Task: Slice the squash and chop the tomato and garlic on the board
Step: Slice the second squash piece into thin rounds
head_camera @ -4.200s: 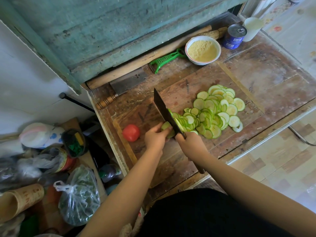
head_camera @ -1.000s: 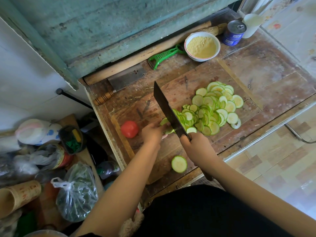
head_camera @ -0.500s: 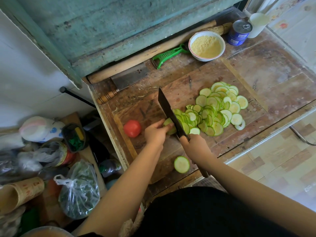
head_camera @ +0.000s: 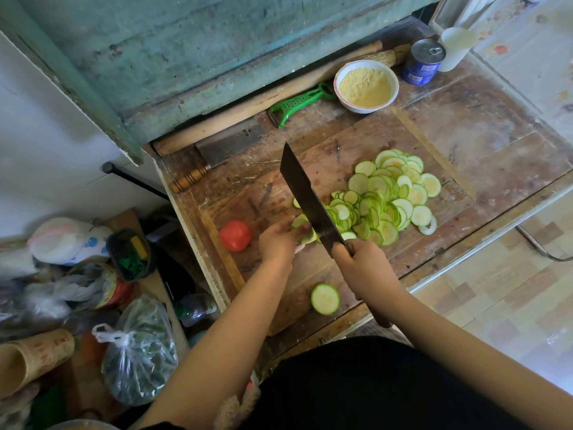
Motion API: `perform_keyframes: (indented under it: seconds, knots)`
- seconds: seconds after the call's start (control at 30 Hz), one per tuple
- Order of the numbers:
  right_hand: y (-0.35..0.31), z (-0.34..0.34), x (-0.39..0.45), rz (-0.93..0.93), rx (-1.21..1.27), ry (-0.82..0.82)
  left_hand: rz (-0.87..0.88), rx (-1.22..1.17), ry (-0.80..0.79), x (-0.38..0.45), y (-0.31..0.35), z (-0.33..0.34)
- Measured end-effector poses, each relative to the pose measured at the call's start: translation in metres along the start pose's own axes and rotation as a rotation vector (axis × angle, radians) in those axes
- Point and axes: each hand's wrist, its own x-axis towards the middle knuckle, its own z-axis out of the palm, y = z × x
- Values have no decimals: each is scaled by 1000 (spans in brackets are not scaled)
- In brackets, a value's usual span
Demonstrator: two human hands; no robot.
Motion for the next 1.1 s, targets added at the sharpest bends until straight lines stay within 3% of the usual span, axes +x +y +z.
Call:
perform_keyframes:
  seconds: [0.4,0.6,0.83,1.1]
  knots:
    - [-3,2,2,16,-26,-32,32,28,-25,0,-2,-4]
    - [-7,7,6,18,-49,-41,102,166,-126,2,-6,-13]
    - [-11,12,21,53,-57,-80,23,27,-28,7,-3,-3]
    - [-12,19,32,73,-103,-103,79,107,-39,6,-6,-3]
